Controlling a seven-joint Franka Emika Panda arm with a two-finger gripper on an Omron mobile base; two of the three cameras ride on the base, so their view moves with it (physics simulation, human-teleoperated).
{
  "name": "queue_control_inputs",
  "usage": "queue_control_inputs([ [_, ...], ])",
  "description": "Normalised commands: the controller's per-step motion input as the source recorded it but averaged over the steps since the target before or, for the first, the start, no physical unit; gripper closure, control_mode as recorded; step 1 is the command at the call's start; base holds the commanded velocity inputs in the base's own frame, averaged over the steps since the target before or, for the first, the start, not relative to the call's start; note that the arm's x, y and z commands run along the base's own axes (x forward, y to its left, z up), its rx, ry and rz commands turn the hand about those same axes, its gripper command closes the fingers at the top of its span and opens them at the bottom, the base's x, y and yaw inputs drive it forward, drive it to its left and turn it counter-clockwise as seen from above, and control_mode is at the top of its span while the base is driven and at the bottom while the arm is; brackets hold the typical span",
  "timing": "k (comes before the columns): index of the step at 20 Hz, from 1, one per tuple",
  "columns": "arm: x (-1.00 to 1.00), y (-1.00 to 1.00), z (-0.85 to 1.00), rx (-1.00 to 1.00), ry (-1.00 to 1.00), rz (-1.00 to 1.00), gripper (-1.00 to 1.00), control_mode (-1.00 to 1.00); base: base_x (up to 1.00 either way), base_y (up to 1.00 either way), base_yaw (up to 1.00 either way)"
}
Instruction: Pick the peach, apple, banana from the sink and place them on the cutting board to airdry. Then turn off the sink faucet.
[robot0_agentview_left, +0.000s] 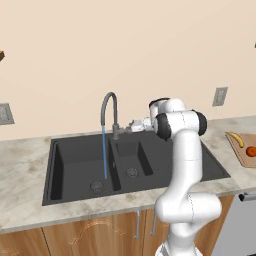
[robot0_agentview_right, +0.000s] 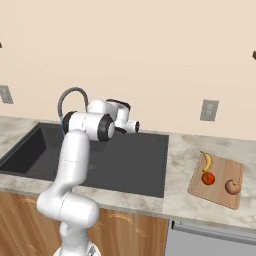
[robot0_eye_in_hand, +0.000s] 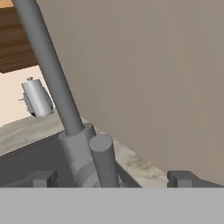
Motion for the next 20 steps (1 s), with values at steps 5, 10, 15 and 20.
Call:
queue_control_inputs([
  [5, 0.51, 1.0, -0.03, -0.05, -0.02, 0.05, -1.0, -1.0, 0.0, 0.0, 0.0],
  [10, 0.31, 1.0, -0.1, -0.02, -0.14, 0.29, -1.0, -1.0, 0.0, 0.0, 0.0],
  [15, 0.24, 0.98, -0.1, -0.03, -0.17, 0.34, -1.0, -1.0, 0.0, 0.0, 0.0],
  [20, 0.26, 0.93, 0.0, -0.02, -0.14, 0.35, -1.0, -1.0, 0.0, 0.0, 0.0],
])
